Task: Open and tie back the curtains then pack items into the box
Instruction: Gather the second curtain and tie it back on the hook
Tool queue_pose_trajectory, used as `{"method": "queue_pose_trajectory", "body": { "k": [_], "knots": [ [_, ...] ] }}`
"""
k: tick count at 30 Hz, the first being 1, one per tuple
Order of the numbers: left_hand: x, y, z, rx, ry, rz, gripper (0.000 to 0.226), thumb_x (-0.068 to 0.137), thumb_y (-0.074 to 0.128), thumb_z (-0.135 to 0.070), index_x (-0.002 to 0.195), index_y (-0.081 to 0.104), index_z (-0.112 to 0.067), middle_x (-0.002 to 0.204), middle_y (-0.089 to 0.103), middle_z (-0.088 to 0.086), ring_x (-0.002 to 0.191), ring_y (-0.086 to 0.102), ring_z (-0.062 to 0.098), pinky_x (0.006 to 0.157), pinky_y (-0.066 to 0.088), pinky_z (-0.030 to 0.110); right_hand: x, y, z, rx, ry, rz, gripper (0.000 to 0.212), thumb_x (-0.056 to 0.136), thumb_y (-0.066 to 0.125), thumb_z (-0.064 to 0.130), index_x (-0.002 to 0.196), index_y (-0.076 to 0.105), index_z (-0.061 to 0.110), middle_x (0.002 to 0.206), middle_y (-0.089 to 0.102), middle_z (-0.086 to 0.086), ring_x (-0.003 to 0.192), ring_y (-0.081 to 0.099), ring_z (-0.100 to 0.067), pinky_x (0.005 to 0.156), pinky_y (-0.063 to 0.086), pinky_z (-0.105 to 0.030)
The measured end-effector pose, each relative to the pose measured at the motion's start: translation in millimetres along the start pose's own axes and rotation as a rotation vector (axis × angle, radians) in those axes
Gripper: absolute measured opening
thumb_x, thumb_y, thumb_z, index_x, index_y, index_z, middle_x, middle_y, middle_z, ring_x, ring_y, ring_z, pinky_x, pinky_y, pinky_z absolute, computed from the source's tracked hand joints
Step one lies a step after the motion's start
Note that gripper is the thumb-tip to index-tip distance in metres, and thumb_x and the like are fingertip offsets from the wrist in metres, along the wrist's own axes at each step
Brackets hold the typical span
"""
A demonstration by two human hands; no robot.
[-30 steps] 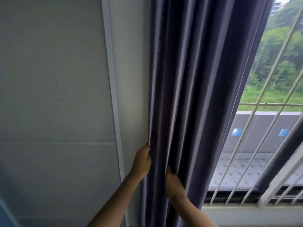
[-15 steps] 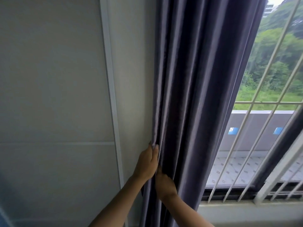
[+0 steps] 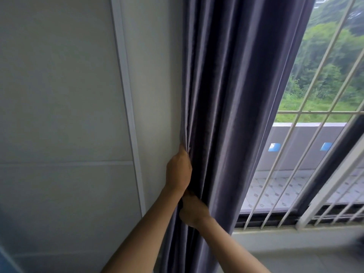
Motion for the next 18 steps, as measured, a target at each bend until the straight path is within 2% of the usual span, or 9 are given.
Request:
{"method": "queue_pose_trajectory", "body": {
  "k": [2, 4, 7, 9, 10, 12, 14, 16, 18],
  "knots": [
    [5, -2, 4, 0.001, -0.021, -0.005, 0.031, 0.095, 0.045, -0.001, 0.125, 0.051, 0.005, 0.096, 0.068, 0.019, 0.079, 0.067, 0.030, 0.075, 0.058, 0.037, -9, -33, 9, 0.148, -0.054, -0.311, 0.046, 0.084, 0.052, 0.013, 0.130, 0.049, 0.015, 0.130, 0.053, -0.004, 0.104, 0.062, -0.026, 0.080, 0.054, -0.035],
    [9, -5, 9, 0.005, -0.032, -0.012, 0.026, 0.098, 0.042, -0.011, 0.120, 0.051, 0.000, 0.094, 0.069, 0.017, 0.079, 0.068, 0.030, 0.070, 0.057, 0.040, -21, -74, 22, 0.265, -0.207, -0.741, 0.039, 0.077, 0.054, 0.005, 0.115, 0.062, 0.012, 0.129, 0.054, -0.007, 0.112, 0.057, -0.027, 0.091, 0.049, -0.034],
    [8, -9, 13, -0.081, -0.051, -0.002, 0.030, 0.101, 0.035, -0.023, 0.120, 0.050, -0.005, 0.095, 0.069, 0.014, 0.080, 0.067, 0.028, 0.072, 0.056, 0.042, -33, -137, 45, 0.369, -0.374, -1.272, 0.049, 0.069, 0.056, -0.008, 0.116, 0.064, 0.003, 0.136, 0.045, -0.021, 0.129, 0.041, -0.031, 0.111, 0.033, -0.032],
    [6, -11, 12, -0.106, -0.056, -0.013, 0.027, 0.102, 0.034, -0.017, 0.114, 0.053, -0.002, 0.087, 0.067, 0.015, 0.072, 0.065, 0.027, 0.069, 0.056, 0.043, -31, -173, 54, 0.426, -0.409, -1.415, 0.052, 0.075, 0.058, -0.008, 0.127, 0.056, -0.001, 0.141, 0.038, -0.025, 0.136, 0.034, -0.031, 0.115, 0.028, -0.032],
    [6, -11, 13, -0.112, -0.058, -0.019, 0.026, 0.101, 0.035, -0.014, 0.113, 0.054, 0.000, 0.086, 0.067, 0.017, 0.071, 0.065, 0.028, 0.069, 0.056, 0.042, -24, -185, 55, 0.479, -0.407, -1.409, 0.056, 0.079, 0.058, -0.006, 0.134, 0.048, -0.001, 0.145, 0.036, -0.023, 0.138, 0.033, -0.029, 0.116, 0.028, -0.032],
    [6, -12, 11, -0.137, -0.054, -0.023, 0.025, 0.101, 0.036, -0.009, 0.115, 0.054, 0.001, 0.088, 0.067, 0.018, 0.074, 0.066, 0.027, 0.071, 0.055, 0.033, -6, -197, 51, 0.607, -0.367, -1.237, 0.068, 0.085, 0.058, -0.001, 0.147, 0.029, 0.004, 0.148, 0.037, -0.015, 0.138, 0.036, -0.020, 0.115, 0.031, -0.027],
    [5, -12, 10, -0.158, -0.045, -0.021, 0.025, 0.101, 0.037, -0.007, 0.115, 0.055, 0.002, 0.087, 0.067, 0.016, 0.071, 0.064, 0.022, 0.071, 0.053, 0.030, 10, -193, 42, 0.683, -0.276, -0.993, 0.072, 0.091, 0.053, 0.001, 0.153, 0.017, 0.013, 0.137, 0.050, -0.004, 0.119, 0.053, -0.009, 0.098, 0.044, -0.012],
    [5, -13, 10, -0.163, -0.043, -0.031, 0.025, 0.101, 0.037, -0.007, 0.114, 0.055, 0.004, 0.084, 0.067, 0.018, 0.069, 0.063, 0.024, 0.068, 0.053, 0.032, 19, -173, 32, 0.584, -0.199, -0.852, 0.059, 0.092, 0.044, -0.005, 0.147, 0.029, 0.009, 0.115, 0.058, 0.000, 0.099, 0.059, -0.004, 0.078, 0.043, 0.001],
    [4, -13, 10, -0.199, -0.046, -0.040, 0.028, 0.101, 0.036, -0.009, 0.117, 0.055, 0.004, 0.087, 0.067, 0.021, 0.073, 0.064, 0.029, 0.069, 0.051, 0.031, 22, -144, 23, 0.486, -0.201, -0.784, 0.044, 0.091, 0.038, -0.008, 0.133, 0.044, 0.002, 0.103, 0.059, 0.000, 0.090, 0.061, -0.009, 0.079, 0.049, -0.007]
  ]
}}
Point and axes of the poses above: each hand's wrist, its own x-axis towards the middle knuckle, its own y-axis out of the palm, z = x × y, the point moved 1 cm from there along x, towards the middle knuckle
